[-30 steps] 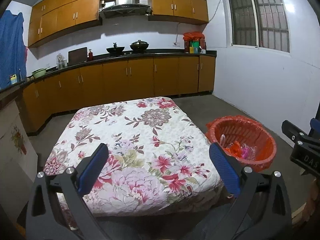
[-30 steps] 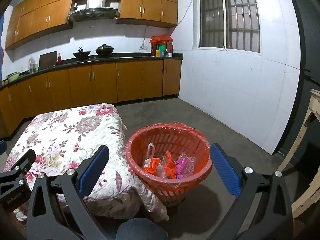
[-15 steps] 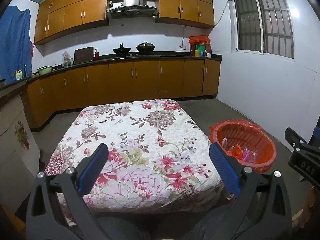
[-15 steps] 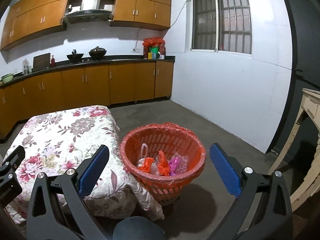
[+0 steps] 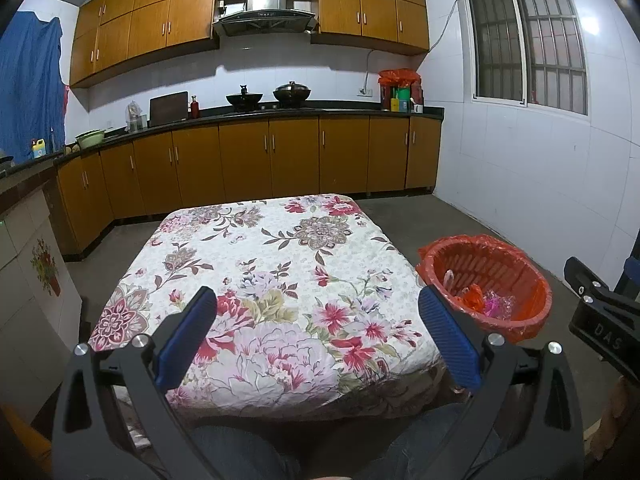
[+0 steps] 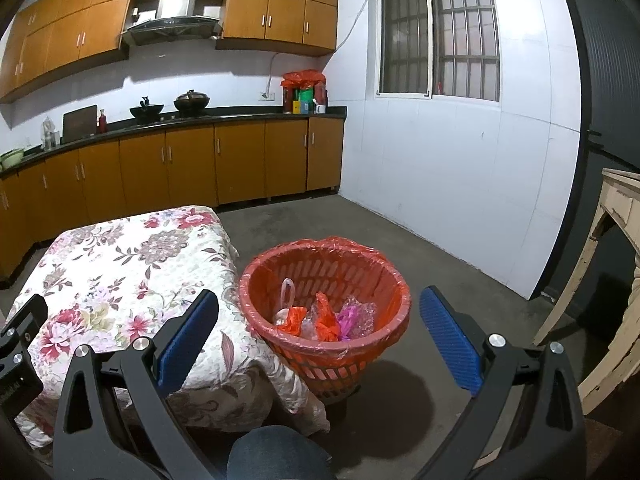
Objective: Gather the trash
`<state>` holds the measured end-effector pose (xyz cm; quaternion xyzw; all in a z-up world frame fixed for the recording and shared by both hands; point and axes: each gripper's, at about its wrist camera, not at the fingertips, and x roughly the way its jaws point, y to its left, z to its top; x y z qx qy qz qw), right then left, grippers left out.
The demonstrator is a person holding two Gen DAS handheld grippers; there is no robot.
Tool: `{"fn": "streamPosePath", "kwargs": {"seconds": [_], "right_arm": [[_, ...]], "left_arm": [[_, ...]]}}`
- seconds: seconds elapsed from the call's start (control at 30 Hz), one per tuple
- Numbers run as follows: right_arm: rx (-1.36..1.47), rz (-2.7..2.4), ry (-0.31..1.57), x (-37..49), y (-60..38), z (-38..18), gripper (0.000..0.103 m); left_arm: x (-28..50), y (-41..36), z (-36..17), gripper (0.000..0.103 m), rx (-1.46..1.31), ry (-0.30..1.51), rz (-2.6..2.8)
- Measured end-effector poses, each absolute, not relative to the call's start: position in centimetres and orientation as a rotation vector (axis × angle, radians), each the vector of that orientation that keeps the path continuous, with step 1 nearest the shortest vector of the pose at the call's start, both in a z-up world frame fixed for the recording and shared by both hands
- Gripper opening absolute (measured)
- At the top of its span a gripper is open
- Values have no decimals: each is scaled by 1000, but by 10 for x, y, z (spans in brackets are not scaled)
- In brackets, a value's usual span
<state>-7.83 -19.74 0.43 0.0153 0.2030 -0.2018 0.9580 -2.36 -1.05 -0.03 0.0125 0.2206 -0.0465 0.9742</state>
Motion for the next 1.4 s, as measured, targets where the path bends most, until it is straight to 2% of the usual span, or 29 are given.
{"fn": "streamPosePath", "kwargs": {"seconds": [0.63,1.4], "right_arm": [[33,-393,422,-76,-196,4,100],[38,-391,427,-76,-195,2,100]], "left_arm": [[-29,-3,10,99,8,386,-14],[-27,-2,7,99,10,397,-14]]}}
